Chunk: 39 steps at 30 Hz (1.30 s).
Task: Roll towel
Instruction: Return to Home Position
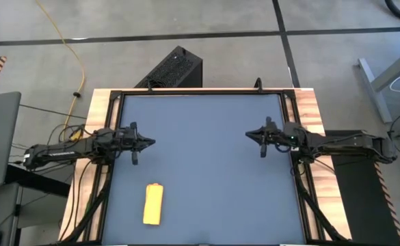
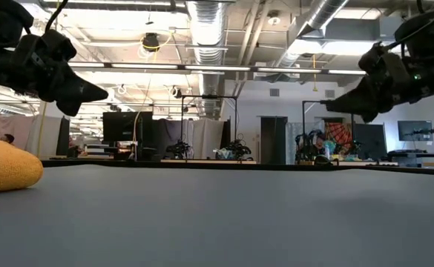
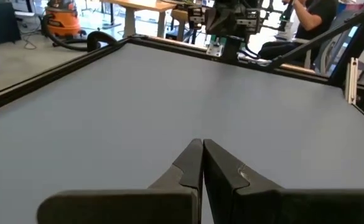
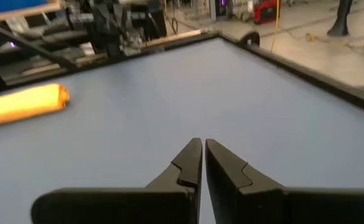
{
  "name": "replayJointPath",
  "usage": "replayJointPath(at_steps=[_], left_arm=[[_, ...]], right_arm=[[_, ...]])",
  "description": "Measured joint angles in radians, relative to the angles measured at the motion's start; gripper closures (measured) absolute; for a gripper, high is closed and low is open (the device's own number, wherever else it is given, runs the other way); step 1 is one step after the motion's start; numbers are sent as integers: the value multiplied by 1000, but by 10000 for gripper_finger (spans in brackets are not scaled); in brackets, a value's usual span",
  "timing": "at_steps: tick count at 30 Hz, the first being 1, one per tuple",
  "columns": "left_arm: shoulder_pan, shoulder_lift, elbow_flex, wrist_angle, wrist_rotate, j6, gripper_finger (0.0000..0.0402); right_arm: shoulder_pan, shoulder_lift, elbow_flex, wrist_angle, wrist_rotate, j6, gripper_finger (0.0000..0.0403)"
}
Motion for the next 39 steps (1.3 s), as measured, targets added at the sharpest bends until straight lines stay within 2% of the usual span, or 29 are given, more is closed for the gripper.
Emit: replayJointPath(at_steps=[11, 39], left_arm=[[0, 0, 0, -1, 0, -8, 401], [0, 0, 2, -4, -2, -10, 401]], right_arm=[[0, 1, 0, -79, 0, 0, 354], [0, 0, 0, -77, -1, 1, 354]])
